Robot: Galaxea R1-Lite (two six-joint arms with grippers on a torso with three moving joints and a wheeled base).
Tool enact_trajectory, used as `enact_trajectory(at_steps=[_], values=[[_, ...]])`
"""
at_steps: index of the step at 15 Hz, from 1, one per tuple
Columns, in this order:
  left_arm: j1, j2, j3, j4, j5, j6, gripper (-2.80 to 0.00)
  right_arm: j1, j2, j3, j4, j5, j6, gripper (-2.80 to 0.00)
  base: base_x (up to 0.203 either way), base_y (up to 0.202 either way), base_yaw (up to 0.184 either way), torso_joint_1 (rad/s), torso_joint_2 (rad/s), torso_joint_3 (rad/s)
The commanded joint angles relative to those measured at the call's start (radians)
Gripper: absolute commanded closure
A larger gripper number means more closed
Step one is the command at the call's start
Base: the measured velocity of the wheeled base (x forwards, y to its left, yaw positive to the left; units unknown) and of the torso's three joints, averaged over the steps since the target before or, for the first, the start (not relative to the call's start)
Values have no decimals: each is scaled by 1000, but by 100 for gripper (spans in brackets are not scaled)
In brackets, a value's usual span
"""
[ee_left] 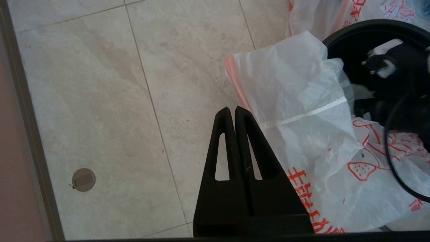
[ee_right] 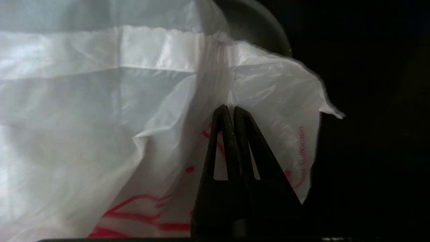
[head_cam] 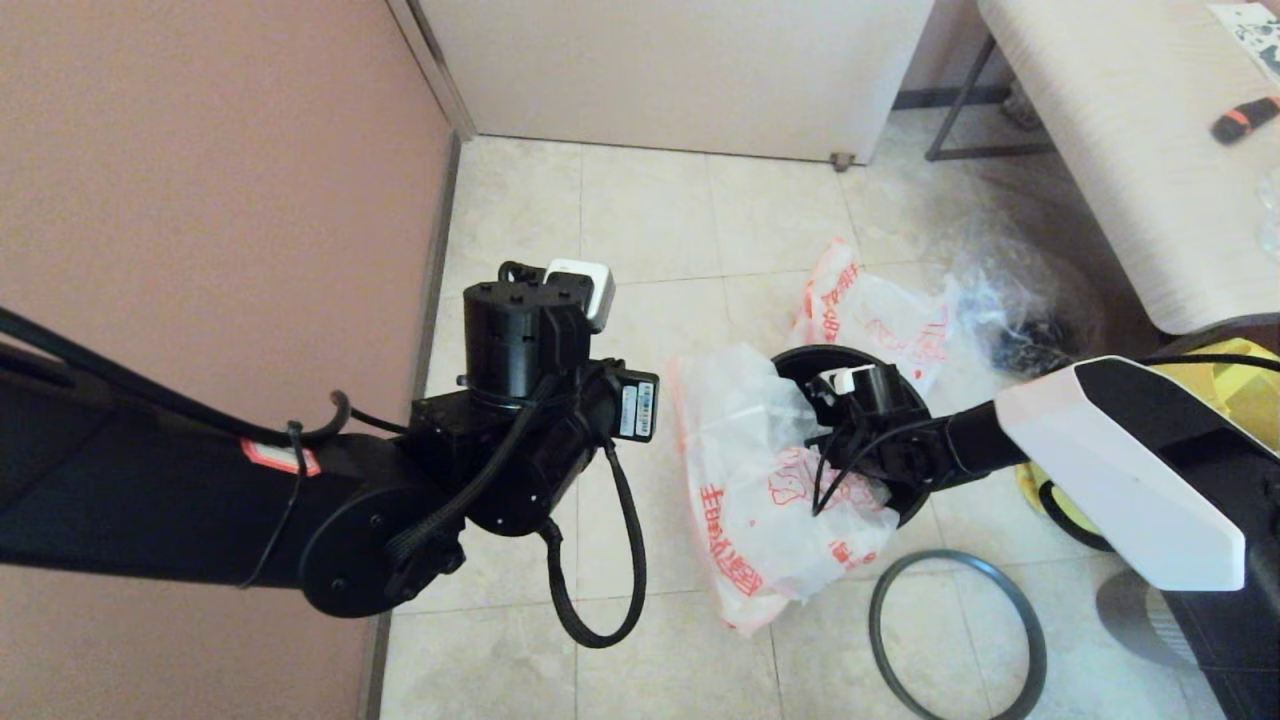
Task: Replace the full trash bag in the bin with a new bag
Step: Put the new garbage bag on the trash can
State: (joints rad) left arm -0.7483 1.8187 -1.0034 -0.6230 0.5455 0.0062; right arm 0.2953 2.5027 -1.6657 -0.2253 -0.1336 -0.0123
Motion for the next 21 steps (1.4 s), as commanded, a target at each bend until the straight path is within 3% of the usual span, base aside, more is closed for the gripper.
enact_trajectory(at_steps=[1,4,6,12,14,17,21], values=[[8,18,-2,-3,1,0,0,11,-82,43,8,-1,2,0,0,0,0,0,0,0],[50,72,-11,-2,-42,-4,0,39,-251,200,54,-6,6,0,0,0,0,0,0,0],[79,131,-31,0,-67,-20,0,46,-332,278,99,-50,6,0,0,0,0,0,0,0],[89,152,-39,0,-72,-34,0,44,-294,206,115,-69,4,0,0,0,0,0,0,0],[91,151,-43,2,-72,-34,0,54,-285,178,128,-70,42,0,0,0,0,0,0,0],[90,174,-43,0,-72,-34,0,89,-390,196,177,-70,129,0,0,0,0,0,0,0],[92,129,-44,1,-70,-33,0,137,-564,298,188,-71,147,0,0,0,0,0,0,0]])
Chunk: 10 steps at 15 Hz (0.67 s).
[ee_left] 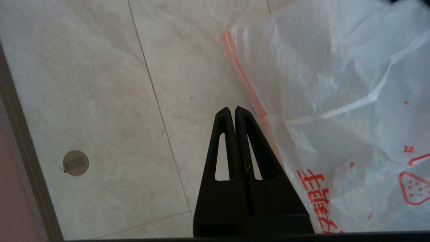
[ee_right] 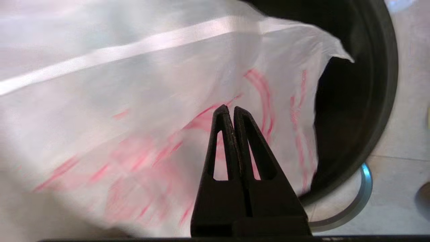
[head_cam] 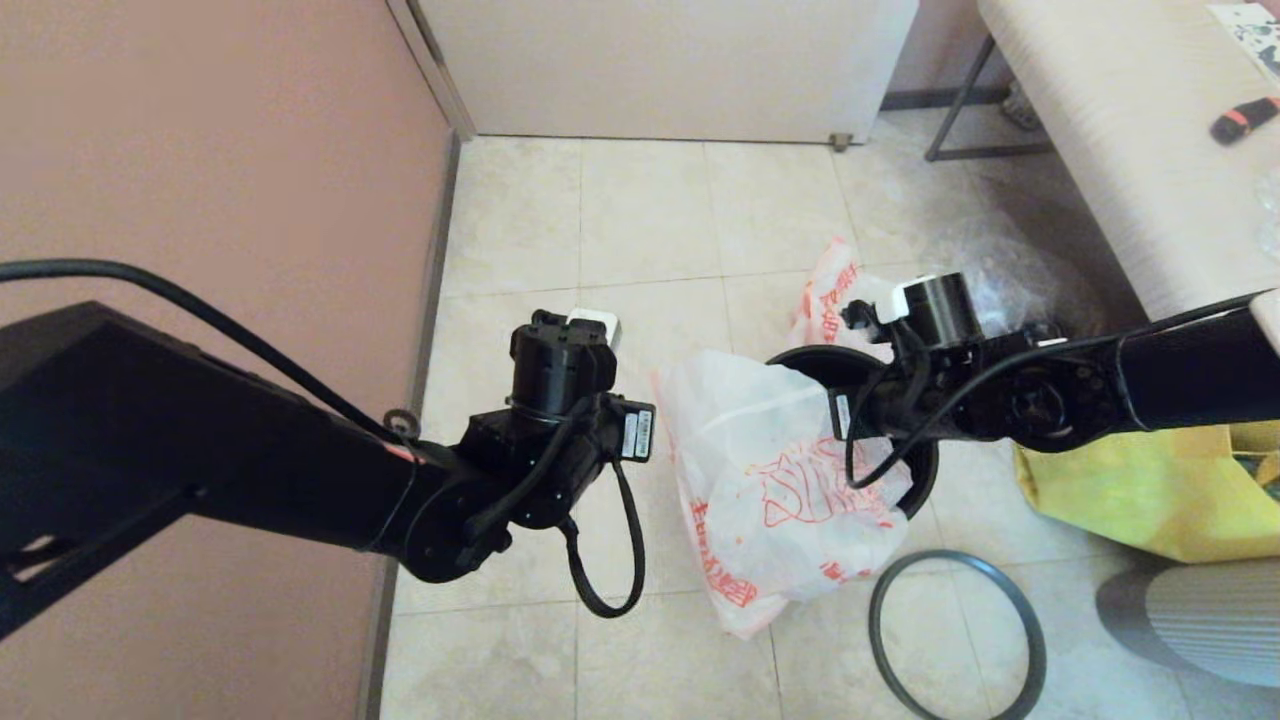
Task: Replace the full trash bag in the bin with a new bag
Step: Put the new garbage bag on the trash can
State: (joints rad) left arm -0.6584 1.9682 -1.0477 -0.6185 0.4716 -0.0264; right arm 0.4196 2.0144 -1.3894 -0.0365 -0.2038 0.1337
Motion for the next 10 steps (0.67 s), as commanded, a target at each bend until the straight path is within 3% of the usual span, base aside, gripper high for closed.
enact_trajectory(at_steps=[1,4,7,8,10], values=[[8,-45,0,-2,4,1,0,53,-97,42,3,-2,0,0,0,0,0,0,0,0],[48,-118,-5,0,4,6,0,127,-65,0,29,-49,-17,0,0,0,0,0,0,0],[107,-153,-36,31,2,6,0,199,-15,-51,101,-88,-97,0,0,0,0,0,0,0],[120,-156,-43,35,2,6,0,216,0,-54,111,-107,-128,-280,0,0,0,0,0,0],[129,-163,-54,36,1,6,0,233,48,-89,111,-145,-181,-280,0,0,0,0,0,0]])
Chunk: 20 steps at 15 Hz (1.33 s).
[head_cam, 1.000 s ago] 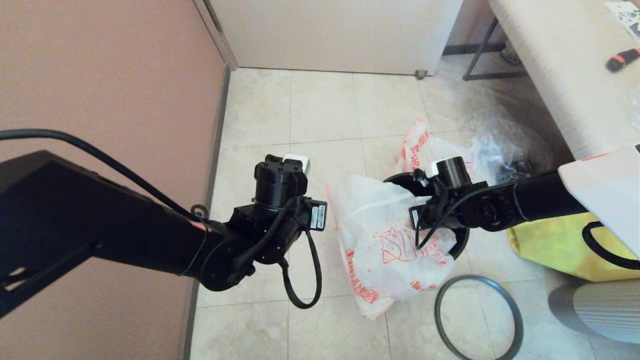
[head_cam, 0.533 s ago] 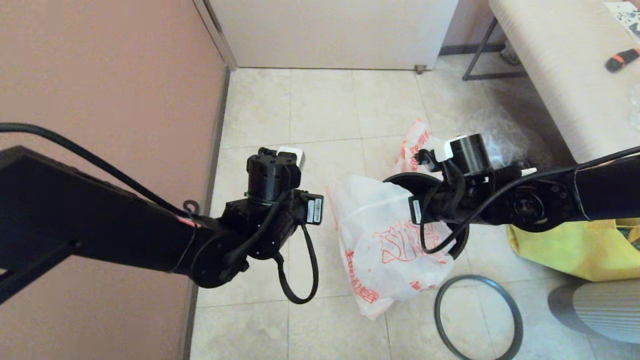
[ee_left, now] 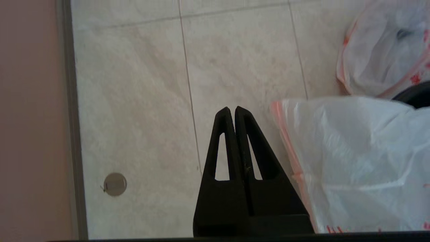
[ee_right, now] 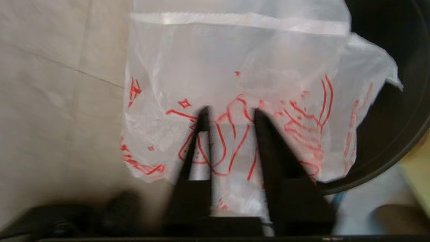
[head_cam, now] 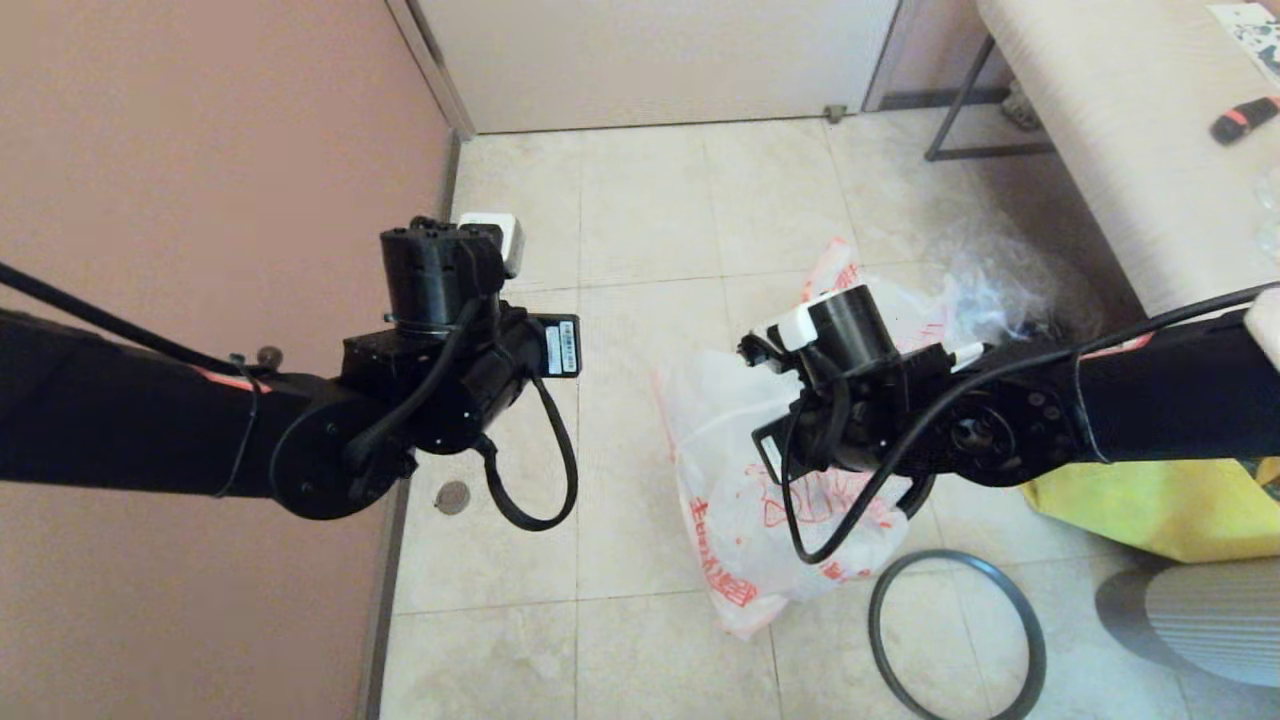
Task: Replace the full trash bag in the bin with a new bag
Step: Put the new garbage bag on the trash can
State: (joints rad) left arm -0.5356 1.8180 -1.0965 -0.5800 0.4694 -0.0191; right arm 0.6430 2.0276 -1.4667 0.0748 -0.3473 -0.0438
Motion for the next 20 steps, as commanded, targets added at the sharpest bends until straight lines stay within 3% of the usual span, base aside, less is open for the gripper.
enact_trajectory(at_steps=[1,5,10,17,18,20], values=[[8,-17,-8,-3,1,-1,0,17,60,-45,0,-19,-15,-280,0,0,0,0,0,0],[14,-23,-9,-3,-11,-1,0,32,126,-104,-12,-111,-112,-280,0,0,0,0,0,0],[14,-22,-11,-3,-11,-1,0,47,147,-105,-84,-116,-165,-280,0,0,0,0,0,0],[14,-22,-11,-3,-11,-1,0,53,229,-159,-86,-143,-184,-280,0,0,0,0,0,0],[14,-22,-13,-3,-12,-1,0,46,239,-167,-86,-145,-190,0,0,0,0,0,0,0],[14,-22,-11,-3,-12,-1,0,35,249,-173,-86,-145,-191,0,0,0,0,0,0,0]])
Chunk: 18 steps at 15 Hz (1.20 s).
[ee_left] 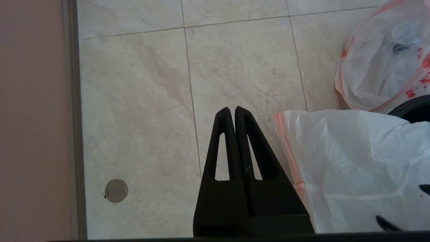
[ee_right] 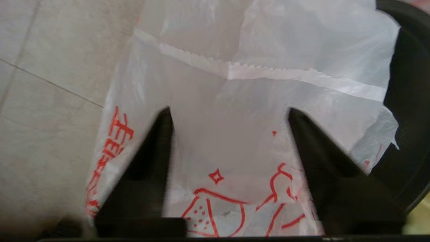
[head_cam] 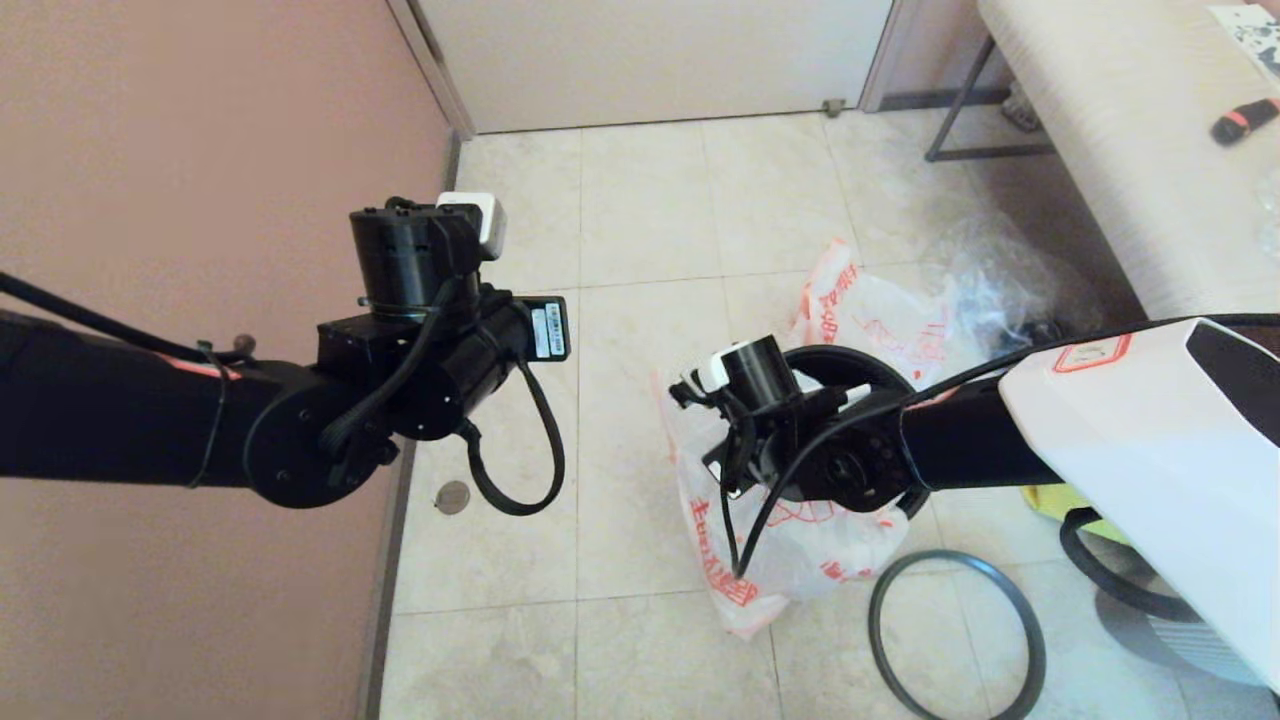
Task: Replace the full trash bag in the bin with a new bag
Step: Put the new garbage bag on the trash can
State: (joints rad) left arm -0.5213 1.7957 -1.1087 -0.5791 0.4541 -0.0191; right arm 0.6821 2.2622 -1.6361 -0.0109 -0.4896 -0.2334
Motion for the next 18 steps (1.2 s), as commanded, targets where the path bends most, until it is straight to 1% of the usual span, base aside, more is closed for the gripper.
enact_trajectory(at_steps=[1,4,7,8,11,13,15,16,18], values=[[0,1,1,-4,3,-1,0,-9,17,-2,0,-3,-1,0,0,0,0,0,0,0],[0,1,3,-4,3,-1,0,-12,2,-2,1,-3,5,0,0,0,0,0,0,0],[-3,5,4,-4,3,-1,0,-12,-91,40,4,-1,12,0,0,0,0,0,0,0],[-6,7,5,-4,3,-1,0,-16,-130,75,3,0,21,0,0,0,0,0,0,0],[-16,10,9,-4,3,-1,0,-46,-221,153,8,-1,84,0,0,0,0,0,0,0],[-18,17,10,-4,3,-1,0,-92,-284,214,10,1,102,0,0,0,0,0,0,0],[-34,28,13,-4,3,-2,0,-172,-336,276,5,9,106,0,0,0,0,0,0,0],[-43,35,16,-4,3,-2,0,-216,-349,291,3,23,106,0,0,0,0,0,0,0],[-64,62,21,-5,4,-3,0,-296,-363,299,1,83,107,0,0,0,0,0,0,0]])
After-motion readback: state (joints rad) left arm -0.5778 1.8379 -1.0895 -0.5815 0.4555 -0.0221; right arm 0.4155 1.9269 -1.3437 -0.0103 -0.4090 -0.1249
